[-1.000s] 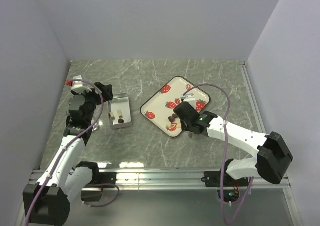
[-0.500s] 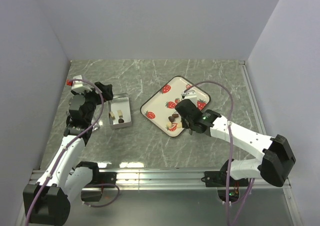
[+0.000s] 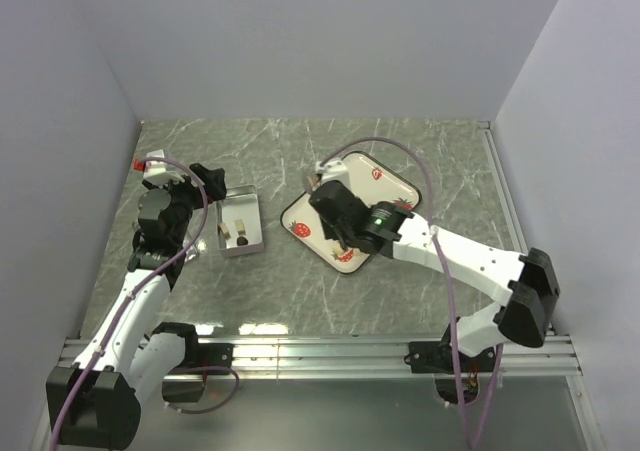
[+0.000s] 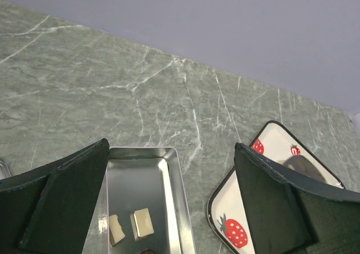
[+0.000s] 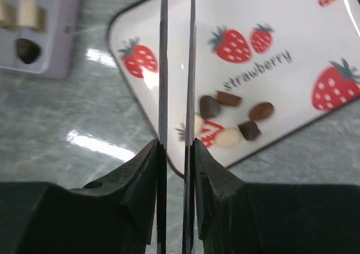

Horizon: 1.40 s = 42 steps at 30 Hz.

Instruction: Pack the chocolate

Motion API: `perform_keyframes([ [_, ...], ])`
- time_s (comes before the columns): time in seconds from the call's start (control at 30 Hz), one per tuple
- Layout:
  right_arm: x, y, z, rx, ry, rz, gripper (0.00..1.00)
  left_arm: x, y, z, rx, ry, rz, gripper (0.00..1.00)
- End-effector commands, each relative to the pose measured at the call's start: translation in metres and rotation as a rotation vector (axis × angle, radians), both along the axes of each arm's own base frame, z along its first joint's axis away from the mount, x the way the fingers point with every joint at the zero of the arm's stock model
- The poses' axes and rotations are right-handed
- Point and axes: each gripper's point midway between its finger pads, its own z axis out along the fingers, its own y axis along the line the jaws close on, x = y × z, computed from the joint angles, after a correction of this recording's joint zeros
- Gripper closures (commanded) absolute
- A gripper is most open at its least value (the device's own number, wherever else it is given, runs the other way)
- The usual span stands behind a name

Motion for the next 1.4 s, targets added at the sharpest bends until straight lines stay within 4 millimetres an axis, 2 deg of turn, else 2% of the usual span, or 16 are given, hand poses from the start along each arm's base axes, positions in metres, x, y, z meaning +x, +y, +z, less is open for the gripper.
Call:
perform_keyframes([
  [0.0,0.004,0.038,0.023,0.014,-0.057,0.078,0.7,0.001,-0.003,0.025,-0.011,-0.063,-0.009,0.01],
  [0.03,0.0,0.053,0.033,0.033,-0.066,0.115,0.7,0.002,-0.002,0.024,-0.011,-0.06,-0.008,0.01],
  [0.1,-0.002,0.071,0.025,0.002,-0.052,0.155,0.7,0.001,-0.002,0.025,-0.011,-0.063,-0.007,0.01],
  [0.13,-0.006,0.085,0.034,0.012,-0.061,0.191,0.7,0.002,-0.002,0.024,-0.009,-0.06,-0.006,0.0],
  [0.17,-0.005,0.093,0.025,-0.01,-0.047,0.204,0.7,0.002,-0.002,0.023,-0.011,-0.059,-0.006,0.01],
  [0.23,-0.007,0.107,0.029,-0.01,-0.049,0.227,0.7,0.002,-0.002,0.024,-0.009,-0.06,-0.006,0.01],
  [0.27,-0.009,0.115,0.022,-0.025,-0.038,0.251,0.71,0.002,-0.002,0.023,-0.011,-0.057,-0.004,0.01],
  [0.33,-0.01,0.126,0.025,-0.018,-0.04,0.273,0.7,0.002,-0.002,0.023,-0.009,-0.057,-0.006,0.01],
  [0.37,-0.012,0.132,0.019,-0.029,-0.027,0.294,0.71,0.002,-0.002,0.022,-0.009,-0.056,-0.004,0.01],
  [0.53,-0.019,0.152,0.016,-0.018,-0.014,0.351,0.71,0.002,-0.002,0.024,-0.009,-0.06,-0.004,0.01],
  [0.7,-0.024,0.161,0.012,-0.02,-0.002,0.382,0.69,0.002,-0.002,0.023,-0.009,-0.057,-0.006,0.0],
  [0.97,-0.025,0.165,0.01,-0.028,0.001,0.39,0.59,0.002,-0.002,0.023,-0.009,-0.059,-0.006,0.0],
  [1.37,-0.026,0.163,0.01,-0.034,-0.002,0.383,0.58,0.002,-0.002,0.022,-0.009,-0.056,-0.004,0.01],
])
